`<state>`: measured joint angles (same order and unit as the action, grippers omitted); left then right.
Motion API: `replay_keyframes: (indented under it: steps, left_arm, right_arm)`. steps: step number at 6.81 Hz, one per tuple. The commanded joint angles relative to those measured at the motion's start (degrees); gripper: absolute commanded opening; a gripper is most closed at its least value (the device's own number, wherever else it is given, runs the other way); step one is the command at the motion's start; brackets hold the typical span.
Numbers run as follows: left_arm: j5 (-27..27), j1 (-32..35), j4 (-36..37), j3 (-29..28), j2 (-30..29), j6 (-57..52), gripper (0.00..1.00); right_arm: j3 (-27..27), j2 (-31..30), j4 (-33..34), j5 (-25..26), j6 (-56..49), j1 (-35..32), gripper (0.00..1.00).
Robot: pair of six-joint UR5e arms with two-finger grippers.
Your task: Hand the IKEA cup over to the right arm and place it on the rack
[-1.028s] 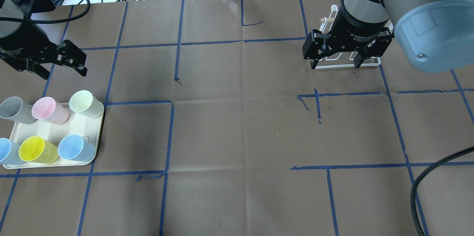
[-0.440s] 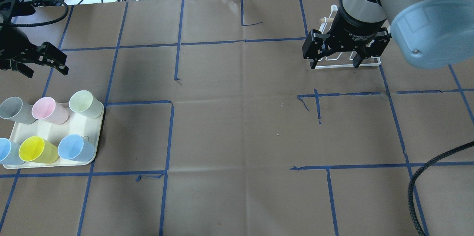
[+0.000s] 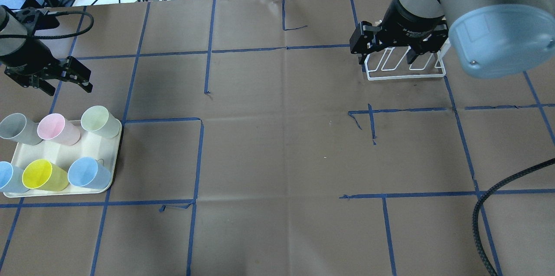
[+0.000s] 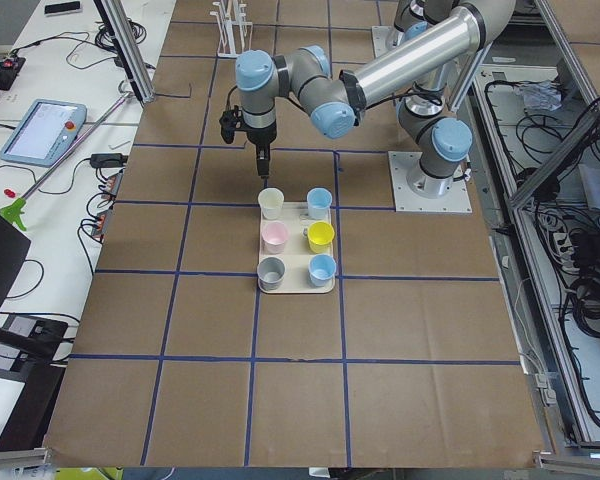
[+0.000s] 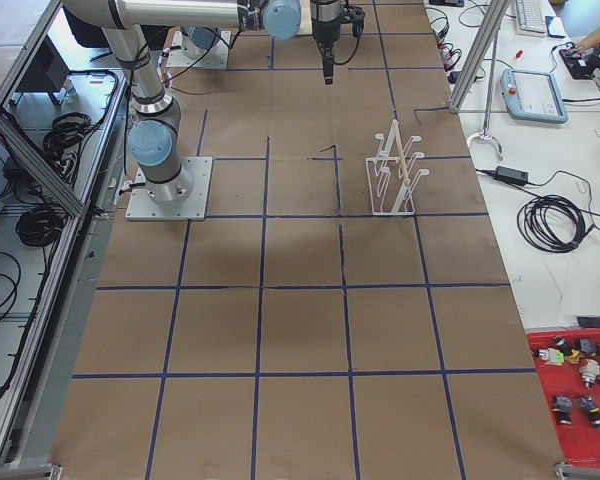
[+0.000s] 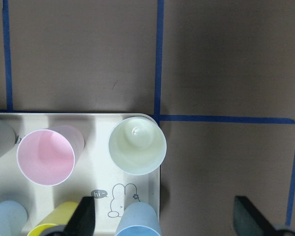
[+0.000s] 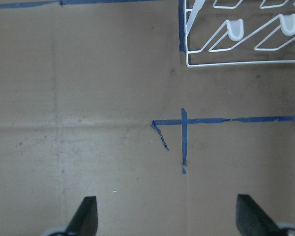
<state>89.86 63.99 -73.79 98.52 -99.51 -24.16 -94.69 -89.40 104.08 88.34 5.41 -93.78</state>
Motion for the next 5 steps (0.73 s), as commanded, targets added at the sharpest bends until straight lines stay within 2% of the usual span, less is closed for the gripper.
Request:
replay_keyframes:
  steps: [1,3,4,5]
  left_arm:
    - [0.0,0.1,9.2,6.4,-1.2,0.0,0.99]
    - [0.1,0.1,17.2,13.2,-2.3,-0.1,0.99]
    - [0.1,0.1,19.4,15.0,-3.2,0.0,0.99]
    - [0.2,0.1,19.7,15.7,-3.8,0.0,0.99]
  right_arm:
    - [-0.1,1.8,7.2,-5.1,0.3,0.0,1.0]
    - [-1.1,2.2,15.9,-10.1,0.8,-0.1,1.0]
    - [-4.5,2.0,21.1,-13.3,4.6,0.0,1.0]
    - [-8.3,1.4,28.6,-14.2,8.4,-0.1,1.0]
